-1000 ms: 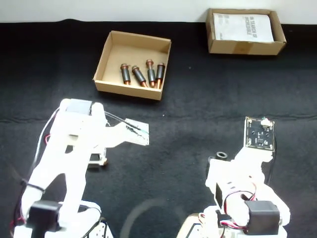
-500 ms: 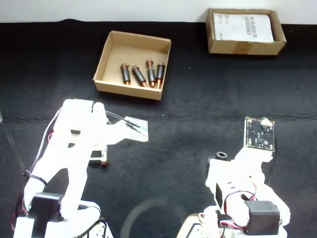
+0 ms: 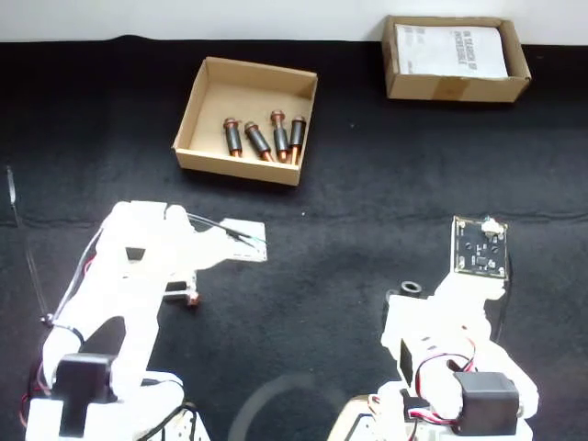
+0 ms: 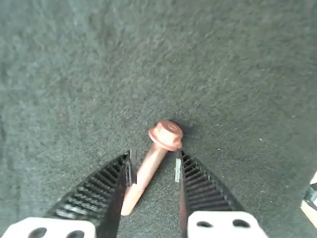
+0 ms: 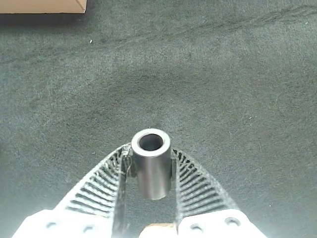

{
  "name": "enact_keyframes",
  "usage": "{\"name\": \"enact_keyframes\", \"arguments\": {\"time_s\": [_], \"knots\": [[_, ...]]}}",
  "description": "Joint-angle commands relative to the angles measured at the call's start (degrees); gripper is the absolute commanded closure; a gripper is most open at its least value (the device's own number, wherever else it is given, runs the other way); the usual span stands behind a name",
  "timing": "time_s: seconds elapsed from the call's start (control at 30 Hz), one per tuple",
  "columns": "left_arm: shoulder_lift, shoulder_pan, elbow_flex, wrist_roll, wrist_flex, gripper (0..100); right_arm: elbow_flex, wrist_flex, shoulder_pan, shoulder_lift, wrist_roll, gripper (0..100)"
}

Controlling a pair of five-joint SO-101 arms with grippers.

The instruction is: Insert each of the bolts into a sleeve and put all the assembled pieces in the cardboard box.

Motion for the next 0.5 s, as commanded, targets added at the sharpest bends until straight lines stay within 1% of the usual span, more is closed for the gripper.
{"name": "enact_keyframes", "arguments": {"time_s": [0.0, 0.2, 0.4, 0.47], "knots": [[1.5, -1.6, -2.1, -18.0, -0.9, 86, -0.1, -0.7, 0.5, 0.0, 0.7, 99.1], [4.4, -2.1, -2.0, -18.0, -1.1, 86, -0.1, -1.5, 0.5, 0.0, 0.7, 99.1], [7.3, -1.1, -3.3, -17.8, -1.2, 86, -0.1, -1.6, 0.5, 0.0, 0.7, 99.1], [8.4, -1.0, -3.4, -17.9, -1.2, 88, -0.4, -1.6, 0.5, 0.0, 0.7, 99.1]]}}
